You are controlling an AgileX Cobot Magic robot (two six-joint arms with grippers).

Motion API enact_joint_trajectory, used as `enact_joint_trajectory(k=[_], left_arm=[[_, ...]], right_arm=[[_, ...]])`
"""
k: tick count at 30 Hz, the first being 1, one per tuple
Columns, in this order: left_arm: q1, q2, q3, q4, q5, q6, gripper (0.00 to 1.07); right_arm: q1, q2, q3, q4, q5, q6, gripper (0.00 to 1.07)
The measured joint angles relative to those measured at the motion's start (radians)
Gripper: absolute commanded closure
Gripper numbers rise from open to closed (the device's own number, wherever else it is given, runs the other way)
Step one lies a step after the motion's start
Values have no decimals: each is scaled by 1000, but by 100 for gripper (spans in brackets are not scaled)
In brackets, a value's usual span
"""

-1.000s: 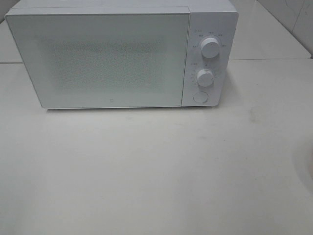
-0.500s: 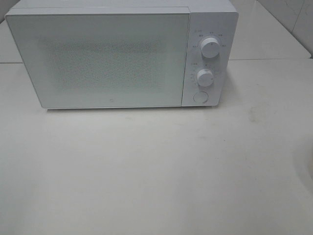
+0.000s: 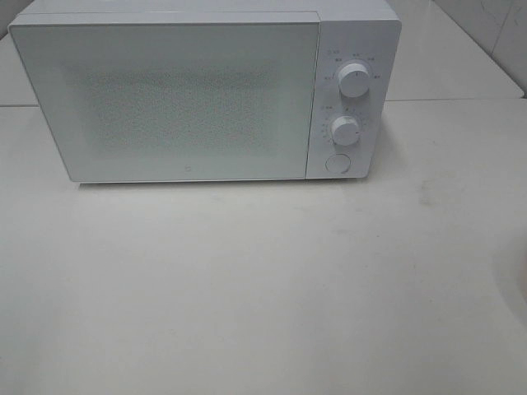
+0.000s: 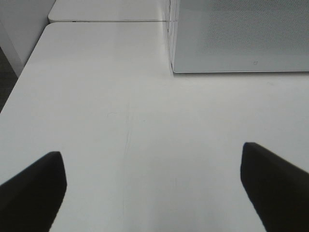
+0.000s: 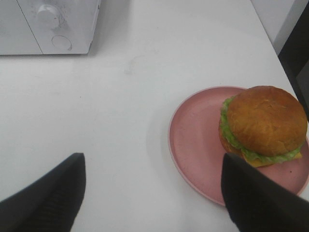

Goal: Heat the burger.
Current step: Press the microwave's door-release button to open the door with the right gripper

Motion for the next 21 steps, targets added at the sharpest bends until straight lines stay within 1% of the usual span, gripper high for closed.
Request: enact_joint_trajectory(k=[5,8,13,19,21], left_arm=[[0,0,0,0,0,0,17],[0,0,0,0,0,0,17],[0,0,0,0,0,0,17],[0,0,0,0,0,0,17],[0,0,0,0,0,0,17]], right_arm=[[0,78,0,0,-27,0,32],[0,122,0,1,-77,0,32],[0,225,0,22,-212,0,32],[0,289,0,23,-278,0,32],[0,352,0,23,-356,0,32]])
